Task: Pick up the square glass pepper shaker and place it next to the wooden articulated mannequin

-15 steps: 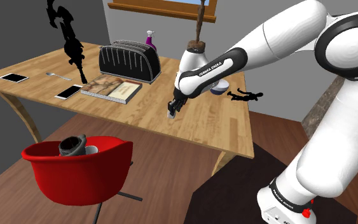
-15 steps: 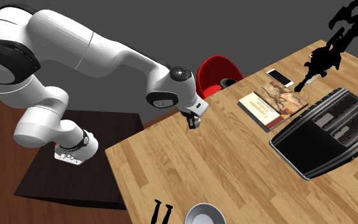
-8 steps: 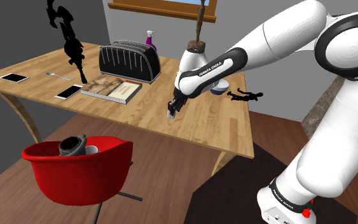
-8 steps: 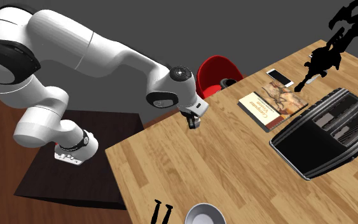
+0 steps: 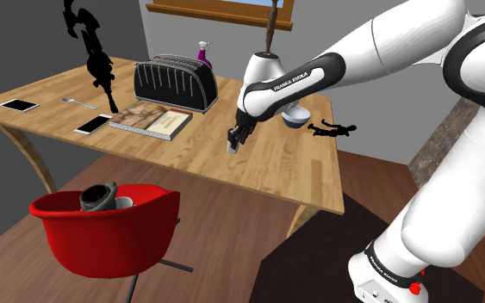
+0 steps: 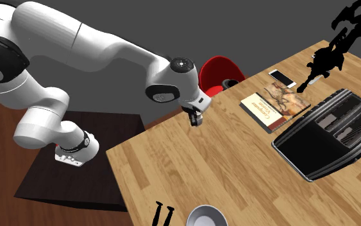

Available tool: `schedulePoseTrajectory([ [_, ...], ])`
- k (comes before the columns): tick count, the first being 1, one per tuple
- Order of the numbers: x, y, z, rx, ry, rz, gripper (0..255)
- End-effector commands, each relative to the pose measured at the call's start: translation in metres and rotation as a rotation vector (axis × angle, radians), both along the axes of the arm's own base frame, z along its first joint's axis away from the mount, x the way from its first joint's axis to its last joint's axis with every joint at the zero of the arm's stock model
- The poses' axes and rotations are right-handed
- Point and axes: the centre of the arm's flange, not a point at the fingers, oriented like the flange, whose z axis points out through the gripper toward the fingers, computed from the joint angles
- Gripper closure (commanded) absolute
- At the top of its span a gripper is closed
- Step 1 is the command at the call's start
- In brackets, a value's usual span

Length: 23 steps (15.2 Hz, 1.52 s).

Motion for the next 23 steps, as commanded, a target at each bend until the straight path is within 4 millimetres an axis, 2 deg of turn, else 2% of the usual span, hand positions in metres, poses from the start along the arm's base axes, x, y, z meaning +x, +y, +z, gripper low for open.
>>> schedulePoseTrajectory([
  [1, 0.0, 0.0, 0.011, 0.0, 0.001, 0.0, 255],
  [23, 0.0, 0.0, 0.127, 0.0, 0.001, 0.0, 255],
])
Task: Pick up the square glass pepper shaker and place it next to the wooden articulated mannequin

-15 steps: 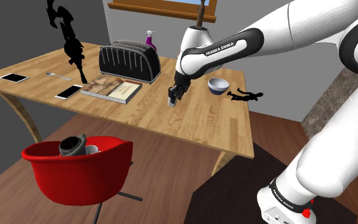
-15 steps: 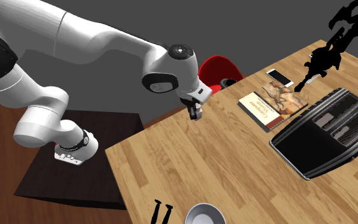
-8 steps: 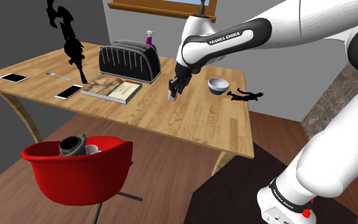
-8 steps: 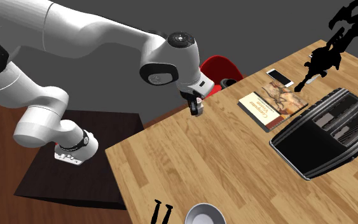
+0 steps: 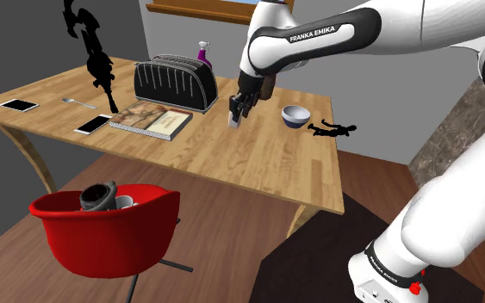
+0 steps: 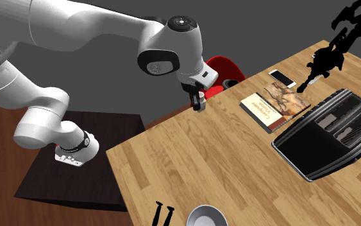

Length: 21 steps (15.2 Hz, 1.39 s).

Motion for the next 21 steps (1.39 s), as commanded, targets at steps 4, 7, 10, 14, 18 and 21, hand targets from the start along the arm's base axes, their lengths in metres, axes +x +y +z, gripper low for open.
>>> schedulePoseTrajectory([
  [4, 0.003, -0.04, 0.007, 0.0, 0.0, 0.0, 255],
  [7, 0.006, -0.079, 0.007, 0.0, 0.0, 0.0, 255],
  [10, 0.008, -0.119, 0.008, 0.0, 0.0, 0.0, 255],
  [14, 0.012, -0.172, 0.008, 0.0, 0.0, 0.0, 255],
  [18, 0.015, -0.224, 0.008, 0.0, 0.0, 0.0, 255],
  [21, 0.018, -0.264, 0.008, 0.0, 0.0, 0.0, 255],
])
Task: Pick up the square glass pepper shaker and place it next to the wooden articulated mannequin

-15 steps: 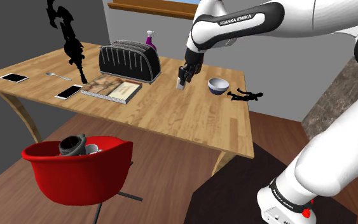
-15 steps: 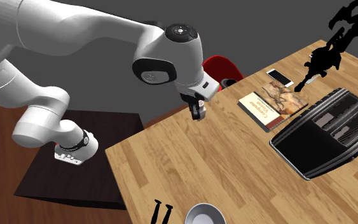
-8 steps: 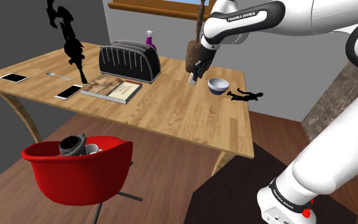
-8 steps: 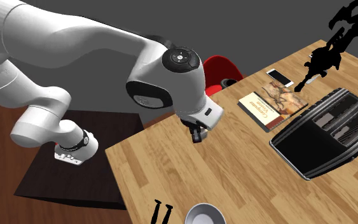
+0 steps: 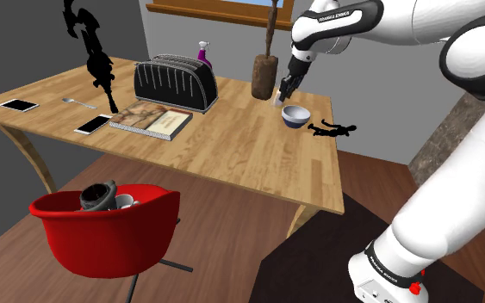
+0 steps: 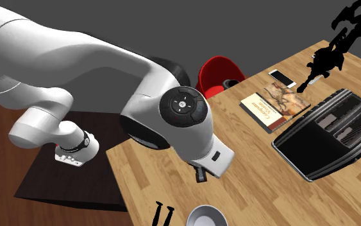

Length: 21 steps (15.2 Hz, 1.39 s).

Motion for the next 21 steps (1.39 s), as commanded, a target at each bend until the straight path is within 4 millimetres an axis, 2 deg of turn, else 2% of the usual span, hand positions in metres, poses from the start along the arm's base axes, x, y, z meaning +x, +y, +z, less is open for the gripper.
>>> schedulePoseTrajectory([
  [1, 0.004, -0.025, 0.0, 0.0, 0.0, 0.002, 255],
  [20, 0.02, -0.28, 0.001, 0.0, 0.0, 0.002, 255],
  [21, 0.02, -0.28, -0.004, 0.0, 0.0, 0.002, 255],
])
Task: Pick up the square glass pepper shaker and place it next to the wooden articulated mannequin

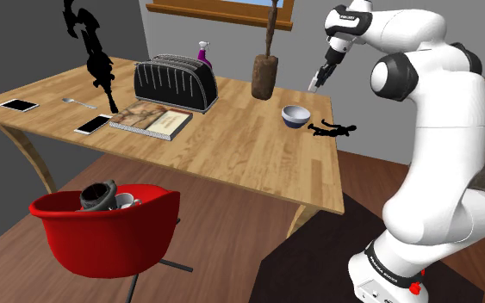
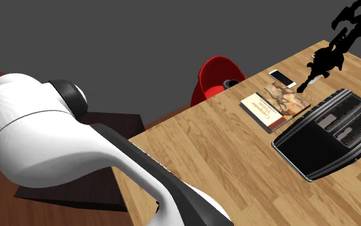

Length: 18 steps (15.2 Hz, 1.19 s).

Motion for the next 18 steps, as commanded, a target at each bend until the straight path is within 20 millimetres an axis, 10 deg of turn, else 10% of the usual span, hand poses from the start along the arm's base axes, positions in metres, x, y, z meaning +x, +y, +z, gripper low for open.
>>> schedulePoseTrajectory([
  [1, 0.002, -0.004, -0.009, 0.001, 0.0, 0.002, 255],
  [18, 0.002, -0.004, -0.099, 0.001, 0.0, 0.002, 255],
])
